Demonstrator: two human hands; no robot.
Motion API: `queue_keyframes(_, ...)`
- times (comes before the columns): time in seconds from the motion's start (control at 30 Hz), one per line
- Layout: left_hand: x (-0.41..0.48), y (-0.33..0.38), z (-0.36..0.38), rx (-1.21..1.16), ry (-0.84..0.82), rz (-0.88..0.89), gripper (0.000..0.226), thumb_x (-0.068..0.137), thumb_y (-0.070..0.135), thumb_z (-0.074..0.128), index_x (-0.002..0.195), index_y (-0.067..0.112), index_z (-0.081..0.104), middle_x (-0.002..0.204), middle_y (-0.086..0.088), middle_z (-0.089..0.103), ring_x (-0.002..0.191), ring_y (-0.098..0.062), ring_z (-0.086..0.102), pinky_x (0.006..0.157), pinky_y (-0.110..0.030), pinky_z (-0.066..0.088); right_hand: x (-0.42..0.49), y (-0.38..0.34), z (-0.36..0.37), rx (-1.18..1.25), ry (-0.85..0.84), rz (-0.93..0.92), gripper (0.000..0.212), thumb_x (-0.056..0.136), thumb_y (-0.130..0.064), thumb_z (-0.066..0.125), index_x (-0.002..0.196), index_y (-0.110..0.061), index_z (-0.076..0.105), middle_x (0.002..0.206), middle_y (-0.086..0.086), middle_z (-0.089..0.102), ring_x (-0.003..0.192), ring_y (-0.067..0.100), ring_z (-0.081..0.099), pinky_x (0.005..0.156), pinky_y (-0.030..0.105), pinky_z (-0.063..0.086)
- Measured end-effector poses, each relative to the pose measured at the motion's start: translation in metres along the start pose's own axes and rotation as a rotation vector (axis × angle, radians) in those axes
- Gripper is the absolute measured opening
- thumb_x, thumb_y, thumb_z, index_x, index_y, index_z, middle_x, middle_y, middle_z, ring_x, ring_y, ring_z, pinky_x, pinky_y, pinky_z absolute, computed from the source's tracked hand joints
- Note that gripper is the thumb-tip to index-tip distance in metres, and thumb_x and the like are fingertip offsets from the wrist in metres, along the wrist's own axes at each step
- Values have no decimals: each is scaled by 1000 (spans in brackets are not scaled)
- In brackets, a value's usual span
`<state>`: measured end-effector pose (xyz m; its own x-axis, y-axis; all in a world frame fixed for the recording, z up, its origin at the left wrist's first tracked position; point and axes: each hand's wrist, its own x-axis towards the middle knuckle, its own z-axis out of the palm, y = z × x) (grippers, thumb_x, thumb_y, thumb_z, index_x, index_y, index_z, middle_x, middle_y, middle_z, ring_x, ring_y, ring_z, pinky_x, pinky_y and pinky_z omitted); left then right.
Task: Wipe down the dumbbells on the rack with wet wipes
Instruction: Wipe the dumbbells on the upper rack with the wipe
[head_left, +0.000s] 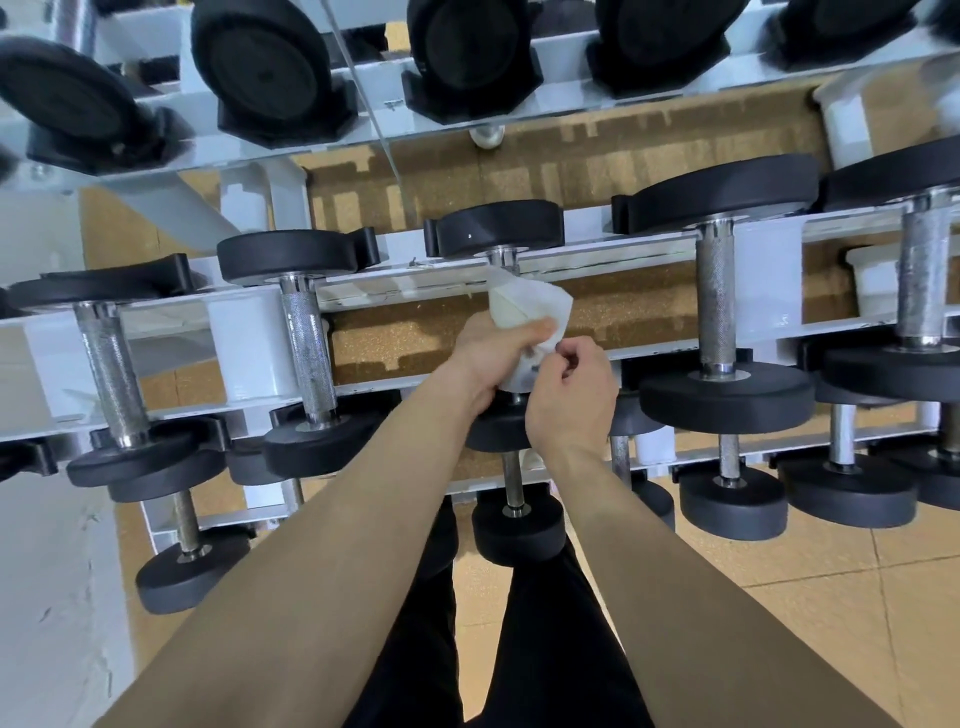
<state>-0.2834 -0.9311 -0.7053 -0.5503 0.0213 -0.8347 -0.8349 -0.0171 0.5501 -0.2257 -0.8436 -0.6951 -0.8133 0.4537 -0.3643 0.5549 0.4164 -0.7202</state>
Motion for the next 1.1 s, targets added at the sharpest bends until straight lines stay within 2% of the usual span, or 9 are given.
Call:
queue_keyframes(0.1,2,12,21,46,278,-6,50,81,27,84,121,6,62,112,-7,69,104,-26,67,93,-40,58,0,-1,1,5,4,12,19,86,-25,40,89,-19,57,93,0,61,88,22,58,77,46,53)
queue_keyframes(0.2,11,35,29,-14,351,5,45,85,28,80,120,9,58,112,-7,66,99,-25,64,91,-33,53,0,0,1,20,1,26,20,86,-24,39,89,-24,58,93,-1,63,89,22,61,79,48,55)
queue_keyframes(0.37,19,37,6,-187,67,111,28,82,17,85,104,4,72,97,-11,77,85,-24,75,76,-38,63,0,2,1,33,10,36,17,89,-17,43,87,-23,59,93,-2,63,89,20,60,80,43,54)
queue_keyframes(0.5,18,25,-10,-263,-261,-2,11,95,16,68,100,6,69,76,-2,73,64,-12,69,60,-27,57,0,1,0,33,15,27,17,92,-13,45,86,-22,58,94,-2,63,90,18,58,80,36,51)
queue_keyframes(0.67,15,14,-18,-171,-348,-57,14,88,15,76,97,6,68,79,-6,72,70,-17,68,71,-32,60,1,1,1,5,7,22,16,93,-12,45,85,-20,58,93,-1,62,89,17,56,76,33,47)
queue_keyframes(0.77,8,11,-14,-50,-185,-10,25,80,19,85,98,8,72,88,-8,76,81,-22,72,77,-35,60,0,-1,0,3,-4,14,15,94,-13,46,88,-20,58,95,-1,61,90,16,56,76,30,44)
queue_keyframes(0.9,-4,6,8,188,191,75,23,84,26,80,99,12,71,97,-5,75,89,-21,71,80,-33,58,-1,0,0,1,2,17,15,93,-15,45,88,-19,59,94,0,61,89,20,57,78,42,52)
queue_keyframes(1.0,2,20,20,131,328,52,24,84,24,78,100,12,64,99,-6,72,88,-21,69,81,-34,58,0,0,0,-1,-4,22,16,91,-17,44,90,-19,60,94,-1,61,90,21,59,80,46,54)
queue_keyframes(1.1,10,45,22,-48,322,101,18,87,21,77,89,17,59,81,3,64,76,-16,64,72,-26,49,-1,-1,-1,5,-12,32,17,91,-18,43,90,-21,60,96,-2,62,90,21,60,78,46,55)
